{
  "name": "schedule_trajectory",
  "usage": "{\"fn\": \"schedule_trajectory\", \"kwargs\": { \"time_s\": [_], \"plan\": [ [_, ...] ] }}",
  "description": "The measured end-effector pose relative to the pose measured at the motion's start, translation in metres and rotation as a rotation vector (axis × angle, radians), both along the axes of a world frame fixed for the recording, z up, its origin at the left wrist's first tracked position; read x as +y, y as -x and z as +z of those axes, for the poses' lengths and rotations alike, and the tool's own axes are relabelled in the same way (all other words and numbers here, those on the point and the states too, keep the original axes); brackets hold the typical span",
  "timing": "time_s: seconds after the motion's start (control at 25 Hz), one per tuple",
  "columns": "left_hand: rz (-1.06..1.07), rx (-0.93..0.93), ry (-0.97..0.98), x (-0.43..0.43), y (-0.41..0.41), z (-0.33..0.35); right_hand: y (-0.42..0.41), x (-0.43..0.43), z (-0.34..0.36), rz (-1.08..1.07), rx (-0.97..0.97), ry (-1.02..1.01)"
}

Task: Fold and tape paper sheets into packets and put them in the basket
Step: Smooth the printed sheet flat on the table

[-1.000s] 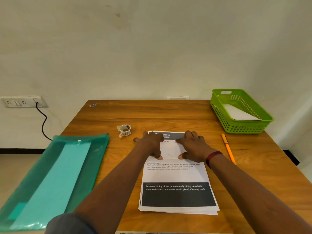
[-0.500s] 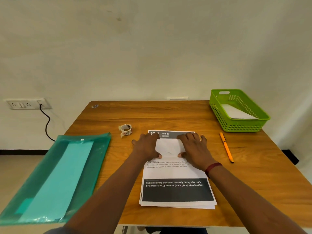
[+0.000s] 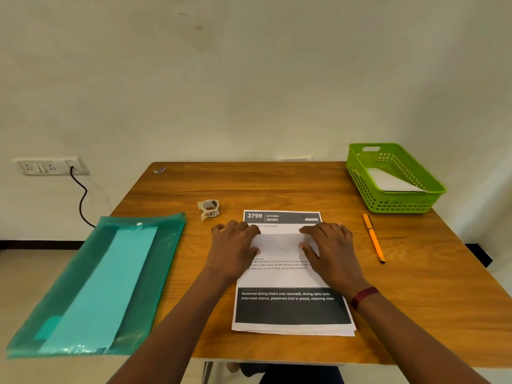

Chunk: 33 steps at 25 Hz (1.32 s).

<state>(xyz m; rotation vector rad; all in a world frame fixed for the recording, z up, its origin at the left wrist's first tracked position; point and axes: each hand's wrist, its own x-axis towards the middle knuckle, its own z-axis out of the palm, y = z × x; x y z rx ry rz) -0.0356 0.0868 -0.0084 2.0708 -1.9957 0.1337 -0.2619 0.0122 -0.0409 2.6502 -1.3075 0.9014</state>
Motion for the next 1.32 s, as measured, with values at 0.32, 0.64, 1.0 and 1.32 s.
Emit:
{"fn": "schedule_trajectory", "kwargs": {
  "time_s": [0.32, 0.64, 1.0, 1.32],
  "plan": [
    [-0.075, 0.121, -0.007, 0.031, 0.004, -0.024, 0.012, 0.036, -0.009, 0.052, 0.053, 0.024],
    [-0.107, 0.224, -0.096, 0.052, 0.016, -0.029, 0.013, 0.056, -0.022, -0.073, 0.372, -0.134],
    [-0.030, -0.005, -0.189, 0.044, 0.038, -0.035, 0.001, 0.059, -0.020, -0.080, 0.323, -0.206],
    [-0.031, 0.041, -0.199, 0.042, 0.053, -0.050, -0.022, 0.059, -0.030, 0.064, 0.370, -0.266]
  ]
}}
